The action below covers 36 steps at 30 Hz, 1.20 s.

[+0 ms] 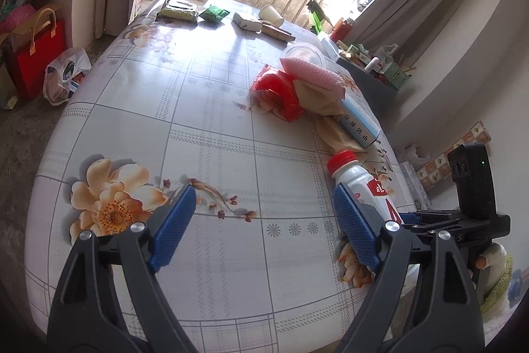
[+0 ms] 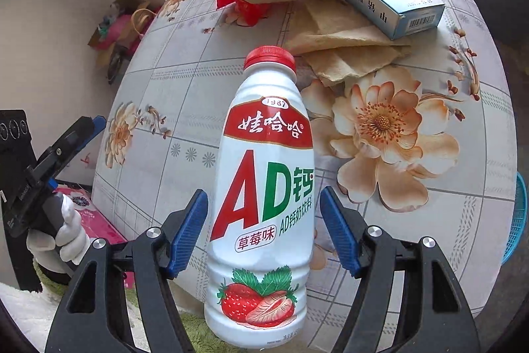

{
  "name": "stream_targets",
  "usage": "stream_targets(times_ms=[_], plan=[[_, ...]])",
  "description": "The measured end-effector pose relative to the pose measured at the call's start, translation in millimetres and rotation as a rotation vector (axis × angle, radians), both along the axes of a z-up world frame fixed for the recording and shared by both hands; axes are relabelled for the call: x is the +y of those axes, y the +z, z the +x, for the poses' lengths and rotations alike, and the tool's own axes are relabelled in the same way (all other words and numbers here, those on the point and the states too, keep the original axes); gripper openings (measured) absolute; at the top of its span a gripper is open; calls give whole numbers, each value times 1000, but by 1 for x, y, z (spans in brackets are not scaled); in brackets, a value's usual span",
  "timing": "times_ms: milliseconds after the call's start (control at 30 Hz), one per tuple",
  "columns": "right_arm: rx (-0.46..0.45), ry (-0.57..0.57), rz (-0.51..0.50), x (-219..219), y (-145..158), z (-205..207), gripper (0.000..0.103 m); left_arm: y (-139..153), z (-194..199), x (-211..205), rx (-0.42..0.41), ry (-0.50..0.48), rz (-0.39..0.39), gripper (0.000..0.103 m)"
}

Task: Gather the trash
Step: 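Grasp the white AD milk bottle with the right tool and lift it, then reach the left tool to the pink scrubber sponge while the right tool holds the bottle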

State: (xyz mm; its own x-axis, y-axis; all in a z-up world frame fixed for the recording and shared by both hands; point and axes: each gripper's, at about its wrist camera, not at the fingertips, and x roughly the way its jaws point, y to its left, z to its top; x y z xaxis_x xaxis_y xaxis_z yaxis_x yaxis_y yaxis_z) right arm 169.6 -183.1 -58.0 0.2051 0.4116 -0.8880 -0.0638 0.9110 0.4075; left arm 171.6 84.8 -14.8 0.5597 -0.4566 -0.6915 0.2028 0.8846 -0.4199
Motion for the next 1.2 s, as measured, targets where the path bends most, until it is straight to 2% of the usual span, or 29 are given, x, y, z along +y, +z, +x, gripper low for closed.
stream_targets(times_ms=[133, 200, 333, 667, 833, 1033, 1067, 1200], plan=[[-15, -10, -1, 8, -14, 14, 68, 0, 2, -14, 0, -15, 17, 81], [-17, -12, 52, 3, -15, 9, 58, -1, 3, -21, 6, -21, 23, 81], [-34, -59, 58, -16, -14, -6, 58, -3, 5, -33, 12, -39, 36, 81], [-64, -262, 51, -80, -13, -38, 58, -7, 28, -85, -2, -124, 23, 81], [-68, -285, 64, -90, -15, -39, 58, 4, 43, -101, -50, -134, 25, 81], [-71, -281, 87, -91, -17, -37, 57, 32, 73, -103, -132, -103, 39, 81], [-70, -282, 92, -92, -18, -37, 57, 36, 80, -102, -128, -97, 20, 81], [-71, -283, 96, -93, -17, -38, 57, 42, 115, -93, -56, -62, -136, 73]])
